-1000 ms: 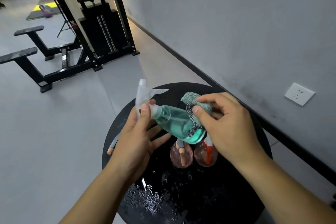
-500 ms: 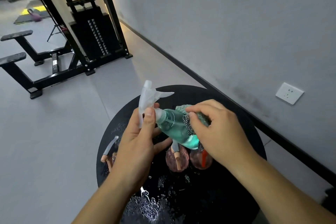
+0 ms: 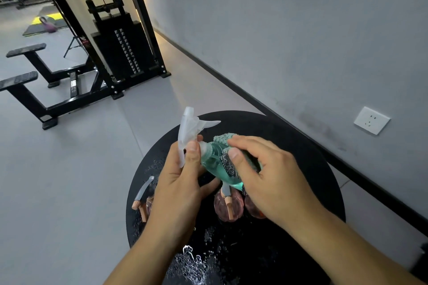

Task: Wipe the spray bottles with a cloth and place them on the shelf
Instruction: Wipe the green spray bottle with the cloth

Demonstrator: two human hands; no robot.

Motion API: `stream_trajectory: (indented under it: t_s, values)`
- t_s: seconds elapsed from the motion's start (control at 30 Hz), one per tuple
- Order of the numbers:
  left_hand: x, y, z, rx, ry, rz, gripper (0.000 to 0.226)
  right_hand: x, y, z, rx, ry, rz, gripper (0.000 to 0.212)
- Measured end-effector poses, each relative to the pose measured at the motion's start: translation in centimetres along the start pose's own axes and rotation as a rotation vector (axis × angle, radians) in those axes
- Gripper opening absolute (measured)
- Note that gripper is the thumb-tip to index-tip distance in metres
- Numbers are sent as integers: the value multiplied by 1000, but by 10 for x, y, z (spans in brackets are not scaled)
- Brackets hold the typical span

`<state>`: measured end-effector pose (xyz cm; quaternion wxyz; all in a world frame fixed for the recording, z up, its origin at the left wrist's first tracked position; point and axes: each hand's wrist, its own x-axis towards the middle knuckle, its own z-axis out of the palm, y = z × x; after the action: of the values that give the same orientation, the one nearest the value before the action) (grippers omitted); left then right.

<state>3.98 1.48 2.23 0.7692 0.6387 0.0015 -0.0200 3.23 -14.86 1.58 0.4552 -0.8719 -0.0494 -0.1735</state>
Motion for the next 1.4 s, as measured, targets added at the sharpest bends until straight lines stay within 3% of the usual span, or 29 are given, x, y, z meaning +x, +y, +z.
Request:
stream_trajectory:
  t_s: [0.1, 0.17, 0.27, 0.43, 0.67, 1.07, 1.27, 1.4]
  values:
    - [0, 0, -1, -15, 21, -10, 31, -3, -1, 1, -17, -63, 2, 40]
    - [-1, 0, 0, -23, 26, -11, 29, -3, -2, 1, 24, -18, 21, 44]
    - [-1, 0, 3, -29, 20, -8, 28, -2, -3, 0, 139, 53, 74, 40]
    - [-2, 3, 2, -39, 2, -4, 30, 0, -4, -8, 122, 12, 121, 31]
    - [-4, 1, 1, -2, -4, -10, 29, -4, -8, -1, 140, -37, 33, 24]
    - [-7, 2, 1, 21, -29, -8, 29, -4, -6, -3, 131, -13, 2, 28]
    - [-7, 2, 1, 22, -29, 33, 28, -3, -5, -4, 139, 119, 15, 21]
    - [-6, 1, 3, 42, -28, 33, 30, -6, -7, 5, 121, 115, -17, 28]
